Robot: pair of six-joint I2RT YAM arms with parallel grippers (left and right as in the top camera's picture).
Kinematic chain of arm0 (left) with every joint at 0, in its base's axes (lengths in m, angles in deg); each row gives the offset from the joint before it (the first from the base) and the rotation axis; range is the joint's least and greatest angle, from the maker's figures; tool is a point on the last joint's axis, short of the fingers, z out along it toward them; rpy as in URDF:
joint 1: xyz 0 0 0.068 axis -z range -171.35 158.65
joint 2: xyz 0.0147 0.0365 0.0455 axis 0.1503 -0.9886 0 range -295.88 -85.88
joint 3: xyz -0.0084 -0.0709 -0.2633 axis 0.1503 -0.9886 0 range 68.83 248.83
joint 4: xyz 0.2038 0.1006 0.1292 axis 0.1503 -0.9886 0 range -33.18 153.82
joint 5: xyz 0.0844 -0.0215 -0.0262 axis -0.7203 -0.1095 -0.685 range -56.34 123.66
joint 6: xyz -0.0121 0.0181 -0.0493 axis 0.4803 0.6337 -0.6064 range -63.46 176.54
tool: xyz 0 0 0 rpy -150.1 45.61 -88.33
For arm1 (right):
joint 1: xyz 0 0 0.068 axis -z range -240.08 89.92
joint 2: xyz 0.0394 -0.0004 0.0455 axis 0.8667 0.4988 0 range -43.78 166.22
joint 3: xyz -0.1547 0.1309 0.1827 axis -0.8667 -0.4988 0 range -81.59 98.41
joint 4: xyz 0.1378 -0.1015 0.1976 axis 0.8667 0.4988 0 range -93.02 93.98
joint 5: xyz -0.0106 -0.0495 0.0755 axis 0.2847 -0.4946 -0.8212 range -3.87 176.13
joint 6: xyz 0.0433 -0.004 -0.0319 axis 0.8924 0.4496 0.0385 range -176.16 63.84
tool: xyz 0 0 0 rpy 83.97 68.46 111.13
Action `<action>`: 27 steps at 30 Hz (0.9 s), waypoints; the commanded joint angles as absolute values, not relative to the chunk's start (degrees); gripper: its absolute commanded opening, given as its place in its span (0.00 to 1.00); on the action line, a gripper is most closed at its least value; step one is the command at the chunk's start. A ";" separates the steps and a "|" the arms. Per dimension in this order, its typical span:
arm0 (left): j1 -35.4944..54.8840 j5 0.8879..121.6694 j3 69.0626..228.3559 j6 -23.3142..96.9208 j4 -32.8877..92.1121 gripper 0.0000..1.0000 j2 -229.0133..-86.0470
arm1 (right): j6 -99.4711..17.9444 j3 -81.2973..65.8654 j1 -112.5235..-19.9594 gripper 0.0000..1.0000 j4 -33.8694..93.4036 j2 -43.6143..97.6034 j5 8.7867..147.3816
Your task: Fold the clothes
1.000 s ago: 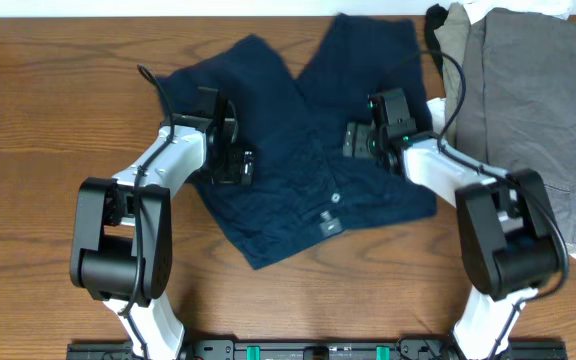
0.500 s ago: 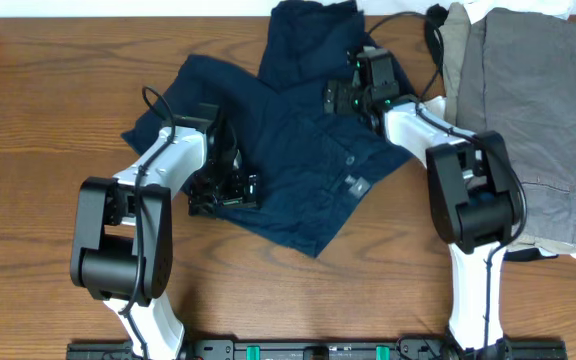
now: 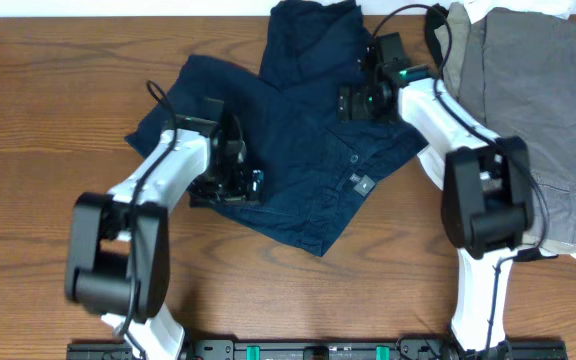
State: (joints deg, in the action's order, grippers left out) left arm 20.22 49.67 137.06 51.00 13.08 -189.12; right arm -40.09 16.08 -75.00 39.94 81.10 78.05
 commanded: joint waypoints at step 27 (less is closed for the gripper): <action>-2.56 42.72 138.33 62.32 37.75 0.98 -193.10 | -36.83 1.10 -93.38 0.88 60.64 66.46 74.69</action>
State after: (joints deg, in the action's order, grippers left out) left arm -2.45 43.09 137.69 57.16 36.29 -191.66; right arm -38.91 1.21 -92.59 60.20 66.24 74.97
